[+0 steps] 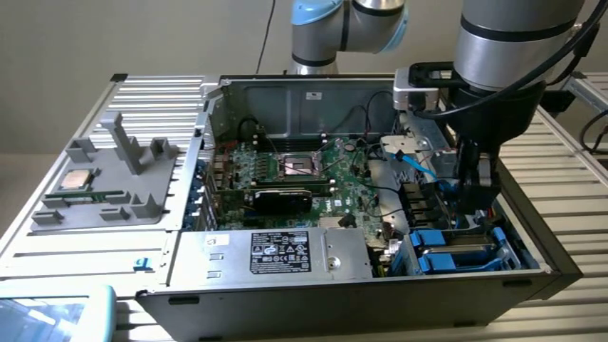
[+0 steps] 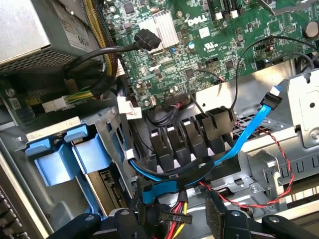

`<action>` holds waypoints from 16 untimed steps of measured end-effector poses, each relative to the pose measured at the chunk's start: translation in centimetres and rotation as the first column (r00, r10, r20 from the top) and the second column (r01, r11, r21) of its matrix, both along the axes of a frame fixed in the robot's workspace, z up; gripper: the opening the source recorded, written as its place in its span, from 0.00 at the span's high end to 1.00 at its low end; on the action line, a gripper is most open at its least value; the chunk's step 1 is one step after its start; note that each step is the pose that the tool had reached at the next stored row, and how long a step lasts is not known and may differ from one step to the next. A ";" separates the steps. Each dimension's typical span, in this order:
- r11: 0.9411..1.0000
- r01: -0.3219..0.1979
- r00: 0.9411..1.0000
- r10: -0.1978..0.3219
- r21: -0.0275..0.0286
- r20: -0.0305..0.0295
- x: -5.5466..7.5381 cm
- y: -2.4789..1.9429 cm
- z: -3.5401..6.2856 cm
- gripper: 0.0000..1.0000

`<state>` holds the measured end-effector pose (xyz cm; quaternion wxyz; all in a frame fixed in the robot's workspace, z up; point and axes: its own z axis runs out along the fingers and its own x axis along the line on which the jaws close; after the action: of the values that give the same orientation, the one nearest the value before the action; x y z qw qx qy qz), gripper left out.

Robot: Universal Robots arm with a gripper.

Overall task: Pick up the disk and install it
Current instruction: 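Insert the first disk wire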

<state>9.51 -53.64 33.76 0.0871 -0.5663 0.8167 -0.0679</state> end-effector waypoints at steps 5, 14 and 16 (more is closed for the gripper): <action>1.000 0.011 1.000 -0.011 0.014 0.000 0.0 0.00 0.00 0.40; 0.998 0.064 0.998 -0.064 0.020 0.000 0.0 -0.01 -0.01 0.40; 0.998 0.067 0.998 -0.067 0.020 0.000 0.0 -0.01 -0.01 0.40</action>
<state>9.50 -53.65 33.75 0.0908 -0.5379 0.8358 -0.0626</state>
